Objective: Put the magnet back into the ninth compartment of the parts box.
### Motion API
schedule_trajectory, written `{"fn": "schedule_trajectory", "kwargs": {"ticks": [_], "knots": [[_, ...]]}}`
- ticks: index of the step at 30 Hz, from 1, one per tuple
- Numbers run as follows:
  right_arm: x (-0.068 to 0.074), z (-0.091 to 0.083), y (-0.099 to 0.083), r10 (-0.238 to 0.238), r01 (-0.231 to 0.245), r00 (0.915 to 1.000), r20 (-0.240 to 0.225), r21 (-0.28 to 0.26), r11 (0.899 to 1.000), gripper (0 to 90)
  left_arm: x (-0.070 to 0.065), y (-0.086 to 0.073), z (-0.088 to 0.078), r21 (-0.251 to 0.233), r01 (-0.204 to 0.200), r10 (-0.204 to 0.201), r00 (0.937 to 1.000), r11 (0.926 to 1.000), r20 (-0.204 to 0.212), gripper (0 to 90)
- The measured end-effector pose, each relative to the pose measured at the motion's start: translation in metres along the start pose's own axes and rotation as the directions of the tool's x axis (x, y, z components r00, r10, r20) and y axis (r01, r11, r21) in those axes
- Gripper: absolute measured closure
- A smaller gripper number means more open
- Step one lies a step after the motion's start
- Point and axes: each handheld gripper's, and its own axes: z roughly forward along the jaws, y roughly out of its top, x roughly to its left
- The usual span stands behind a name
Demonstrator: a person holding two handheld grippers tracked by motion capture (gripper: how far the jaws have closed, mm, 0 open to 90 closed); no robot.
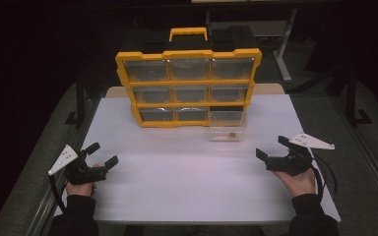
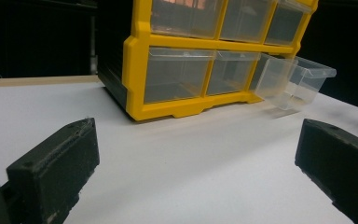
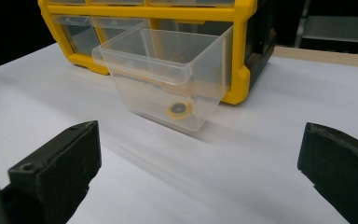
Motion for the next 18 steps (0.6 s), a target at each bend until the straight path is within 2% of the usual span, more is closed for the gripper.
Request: {"fn": "schedule_trajectory", "kwargs": {"ticks": [9, 18], "knots": [[-0.003, -0.007, -0.009, 0.003, -0.003, 1.0, 0.001, -0.019, 1.0, 0.0, 0.001, 0.0, -0.001, -0.002, 0.002, -0.002, 1.0, 1.0, 0.001, 0.0], [-0.003, -0.015, -0.022, -0.023, 0.023, 0.9997, 0.007, -0.032, 0.999, 0.0, 0.0, 0.0, -0.001, -0.007, 0.005, -0.005, 1.0, 1.0, 0.004, 0.0]]}}
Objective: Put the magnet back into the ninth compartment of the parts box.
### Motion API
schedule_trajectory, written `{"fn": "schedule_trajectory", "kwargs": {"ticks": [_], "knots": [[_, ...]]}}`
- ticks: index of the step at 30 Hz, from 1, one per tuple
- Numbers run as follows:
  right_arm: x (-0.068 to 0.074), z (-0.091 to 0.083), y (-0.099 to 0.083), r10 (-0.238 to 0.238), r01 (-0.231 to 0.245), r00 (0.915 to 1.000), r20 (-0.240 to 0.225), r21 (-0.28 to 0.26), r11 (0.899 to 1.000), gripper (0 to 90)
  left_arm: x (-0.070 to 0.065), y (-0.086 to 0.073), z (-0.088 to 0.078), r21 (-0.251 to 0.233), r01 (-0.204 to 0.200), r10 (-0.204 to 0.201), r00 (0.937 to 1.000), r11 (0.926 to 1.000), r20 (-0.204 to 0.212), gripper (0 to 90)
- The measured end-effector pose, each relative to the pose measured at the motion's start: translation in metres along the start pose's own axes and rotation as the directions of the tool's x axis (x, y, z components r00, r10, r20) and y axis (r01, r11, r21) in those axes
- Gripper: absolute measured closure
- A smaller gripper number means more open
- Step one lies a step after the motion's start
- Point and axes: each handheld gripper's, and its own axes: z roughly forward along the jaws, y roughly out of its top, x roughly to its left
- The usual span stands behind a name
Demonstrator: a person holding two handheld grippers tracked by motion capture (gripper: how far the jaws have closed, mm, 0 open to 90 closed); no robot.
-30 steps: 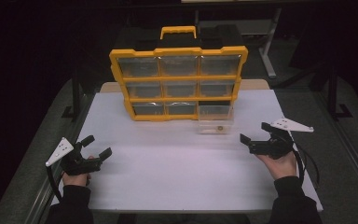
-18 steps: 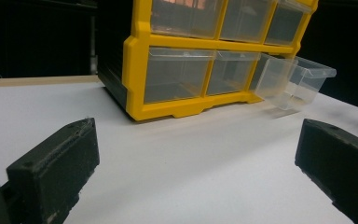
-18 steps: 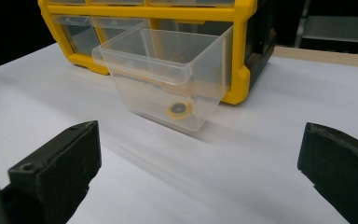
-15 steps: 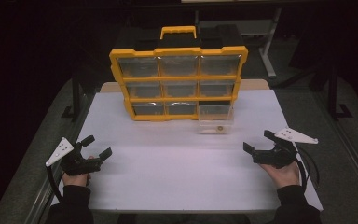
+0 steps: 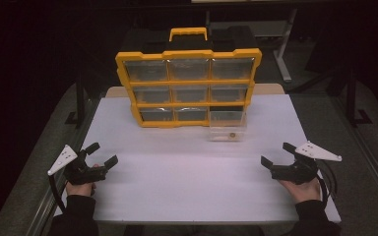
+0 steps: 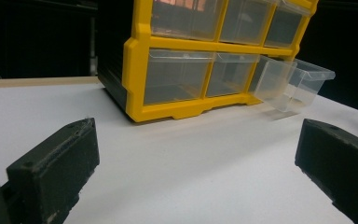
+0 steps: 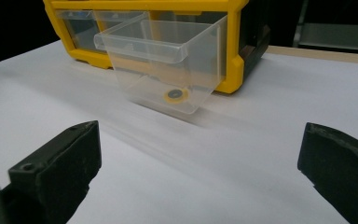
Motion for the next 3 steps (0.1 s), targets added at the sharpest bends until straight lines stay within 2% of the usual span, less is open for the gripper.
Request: {"fn": "schedule_trajectory", "kwargs": {"ticks": [3], "knots": [[0.0017, -0.0025, -0.0023, -0.002, 0.002, 1.0, 0.009, -0.003, 1.0, 0.0, -0.0001, 0.0001, 0.0004, -0.004, 0.003, -0.003, 1.0, 1.0, 0.0, 0.0]]}}
